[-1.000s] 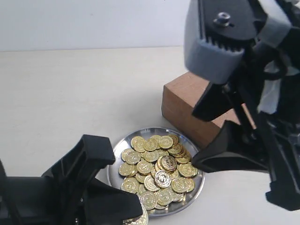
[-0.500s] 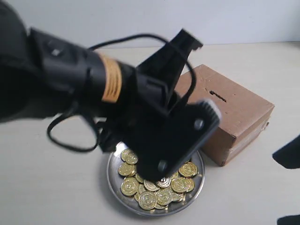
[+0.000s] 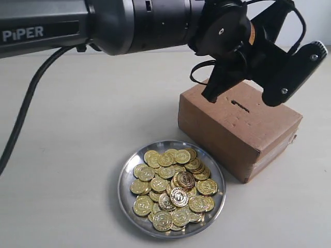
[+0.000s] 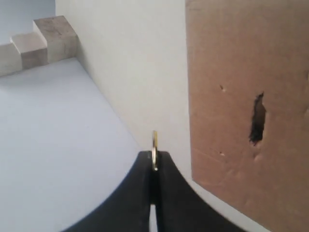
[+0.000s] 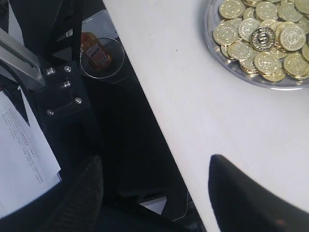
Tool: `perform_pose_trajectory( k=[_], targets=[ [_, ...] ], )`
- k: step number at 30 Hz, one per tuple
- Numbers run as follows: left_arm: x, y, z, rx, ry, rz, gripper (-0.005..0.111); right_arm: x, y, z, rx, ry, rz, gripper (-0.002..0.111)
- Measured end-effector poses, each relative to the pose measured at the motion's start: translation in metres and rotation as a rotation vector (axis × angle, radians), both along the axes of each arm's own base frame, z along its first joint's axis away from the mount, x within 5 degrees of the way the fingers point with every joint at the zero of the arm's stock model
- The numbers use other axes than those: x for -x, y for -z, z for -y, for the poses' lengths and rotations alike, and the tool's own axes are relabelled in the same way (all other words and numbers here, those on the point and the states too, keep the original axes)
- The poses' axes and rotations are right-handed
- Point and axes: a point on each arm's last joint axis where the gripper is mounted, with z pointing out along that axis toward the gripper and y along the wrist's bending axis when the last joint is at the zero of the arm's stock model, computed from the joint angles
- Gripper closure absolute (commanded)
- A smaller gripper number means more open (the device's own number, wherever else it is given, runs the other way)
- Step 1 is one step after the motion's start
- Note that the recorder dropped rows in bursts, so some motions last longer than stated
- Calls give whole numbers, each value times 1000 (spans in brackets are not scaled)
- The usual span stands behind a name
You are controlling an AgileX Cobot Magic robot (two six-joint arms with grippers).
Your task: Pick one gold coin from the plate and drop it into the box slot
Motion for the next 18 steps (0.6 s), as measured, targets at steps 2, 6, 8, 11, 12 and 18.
perform_pose_trajectory(
  k=[2,6,8,11,12,18],
  targets=[
    [-9,10,-3,-28,-17,-13,107,0,0,0,-4,-1,1,47],
    [-15,29,-1,-50,-31,-57,107,0,0,0,-5,-5,2,47],
    [-15,37,1,-58,-31,-78,107,0,0,0,-5,-5,2,47],
    [-15,44,2,-69,-22,-88,107,0,0,0,-4,-9,4,47],
    [-15,45,2,-72,-22,-90,107,0,0,0,-4,-9,4,47],
    [-13,47,2,-79,-30,-123,107,0,0,-1,-5,-10,6,47]
  ],
)
